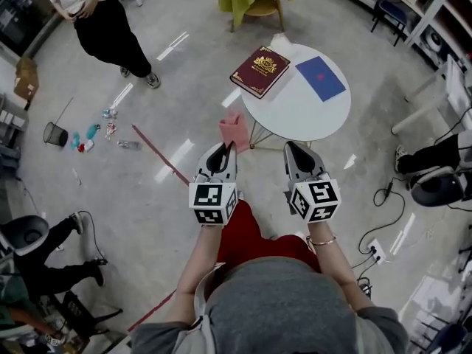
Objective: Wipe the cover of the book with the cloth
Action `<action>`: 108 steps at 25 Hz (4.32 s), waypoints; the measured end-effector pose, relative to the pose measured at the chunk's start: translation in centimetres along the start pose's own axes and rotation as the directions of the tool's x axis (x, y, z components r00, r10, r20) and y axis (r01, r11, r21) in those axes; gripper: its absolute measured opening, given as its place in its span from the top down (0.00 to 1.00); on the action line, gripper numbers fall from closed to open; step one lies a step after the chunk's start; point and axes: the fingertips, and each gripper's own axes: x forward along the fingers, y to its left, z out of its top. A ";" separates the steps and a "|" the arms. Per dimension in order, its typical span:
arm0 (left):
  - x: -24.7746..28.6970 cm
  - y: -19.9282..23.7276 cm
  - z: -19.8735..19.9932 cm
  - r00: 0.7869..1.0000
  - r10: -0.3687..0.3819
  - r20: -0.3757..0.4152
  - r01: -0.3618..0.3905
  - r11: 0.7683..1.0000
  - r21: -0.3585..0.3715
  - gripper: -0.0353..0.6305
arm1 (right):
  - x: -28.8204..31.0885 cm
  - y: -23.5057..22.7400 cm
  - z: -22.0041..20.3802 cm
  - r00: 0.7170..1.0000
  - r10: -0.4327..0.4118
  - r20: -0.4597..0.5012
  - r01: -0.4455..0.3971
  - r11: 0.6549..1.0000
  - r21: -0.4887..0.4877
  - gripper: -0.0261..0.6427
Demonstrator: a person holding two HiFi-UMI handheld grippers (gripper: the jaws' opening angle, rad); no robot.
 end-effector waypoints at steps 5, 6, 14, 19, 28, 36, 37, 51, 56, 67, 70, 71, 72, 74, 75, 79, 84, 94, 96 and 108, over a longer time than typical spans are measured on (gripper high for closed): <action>4.2 5.5 0.6 0.999 -0.035 -0.031 0.035 0.999 -0.011 0.90 | 7.3 0.6 1.2 0.999 -0.035 -0.024 0.036 0.999 0.014 0.92; 4.9 6.6 0.7 0.999 -0.041 -0.035 0.040 0.999 -0.014 0.90 | 8.6 0.7 1.5 0.999 -0.041 -0.026 0.042 0.999 0.016 0.92; 10.3 12.3 1.3 0.992 -0.104 -0.065 0.103 0.994 -0.018 0.90 | 15.4 0.2 2.7 0.991 -0.129 -0.034 0.130 0.991 0.023 0.92; 13.4 13.3 1.5 0.985 -0.150 -0.080 0.149 0.989 -0.020 0.90 | 17.4 -1.4 2.5 0.980 -0.188 -0.059 0.190 0.981 0.031 0.92; 20.6 13.7 2.3 0.972 -0.204 -0.116 0.206 0.979 0.005 0.90 | 20.6 -7.1 3.0 0.958 -0.279 -0.062 0.284 0.956 0.074 0.92; 28.2 12.2 5.1 0.966 -0.223 -0.130 0.229 0.973 0.033 0.90 | 23.2 -13.9 5.1 0.945 -0.323 -0.058 0.327 0.940 0.098 0.92; 29.1 11.9 5.2 0.964 -0.227 -0.135 0.234 0.972 0.037 0.90 | 23.3 -14.8 5.2 0.941 -0.333 -0.055 0.337 0.936 0.106 0.92; 38.0 7.4 6.3 0.919 -0.327 -0.221 0.354 0.930 0.097 0.90 | 23.5 -22.6 5.5 0.893 -0.444 -0.073 0.449 0.870 0.203 0.92; 41.3 6.3 5.4 0.874 -0.406 -0.267 0.443 0.891 0.097 0.90 | 25.2 -24.3 5.0 0.865 -0.491 -0.105 0.502 0.841 0.201 0.92; 46.9 2.3 2.3 0.710 -0.587 -0.389 0.652 0.757 0.049 0.90 | 28.4 -26.7 4.5 0.795 -0.580 -0.177 0.606 0.773 0.188 0.92; 47.7 1.1 1.6 0.659 -0.623 -0.422 0.696 0.718 0.028 0.90 | 28.7 -27.4 4.2 0.773 -0.604 -0.194 0.634 0.748 0.196 0.92; 47.9 0.9 1.3 0.643 -0.633 -0.432 0.708 0.706 0.019 0.90 | 28.8 -27.6 4.1 0.765 -0.612 -0.200 0.643 0.739 0.199 0.92; 48.1 0.6 1.0 0.627 -0.640 -0.444 0.718 0.696 0.012 0.90 | 28.8 -27.7 4.0 0.758 -0.619 -0.205 0.652 0.731 0.202 0.92; 48.6 0.1 0.3 0.598 -0.649 -0.471 0.736 0.676 0.003 0.90 | 29.0 -27.9 3.7 0.745 -0.630 -0.219 0.667 0.715 0.210 0.92; 48.8 -0.1 -0.2 0.581 -0.652 -0.487 0.746 0.666 0.000 0.90 | 29.1 -27.9 3.4 0.739 -0.634 -0.228 0.673 0.708 0.215 0.92; 49.6 -0.5 -2.4 0.519 -0.637 -0.570 0.774 0.633 -0.003 0.90 | 29.6 -27.8 1.7 0.717 -0.640 -0.275 0.696 0.680 0.231 0.92; 50.8 0.3 -5.4 0.473 -0.591 -0.653 0.785 0.619 0.008 0.90 | 30.7 -28.0 0.5 0.700 -0.644 -0.309 0.712 0.661 0.237 0.92; 52.2 5.7 -6.1 0.467 -0.526 -0.710 0.738 0.675 -0.015 0.90 | 34.1 -27.7 0.6 0.714 -0.613 -0.338 0.693 0.686 0.220 0.92; 52.5 6.8 -6.1 0.480 -0.517 -0.708 0.724 0.689 -0.013 0.90 | 34.9 -27.5 0.7 0.723 -0.601 -0.340 0.682 0.700 0.214 0.92; 53.2 13.6 -6.2 0.567 -0.435 -0.699 0.613 0.790 0.007 0.90 | 37.1 -25.9 1.1 0.747 -0.577 -0.332 0.651 0.735 0.189 0.92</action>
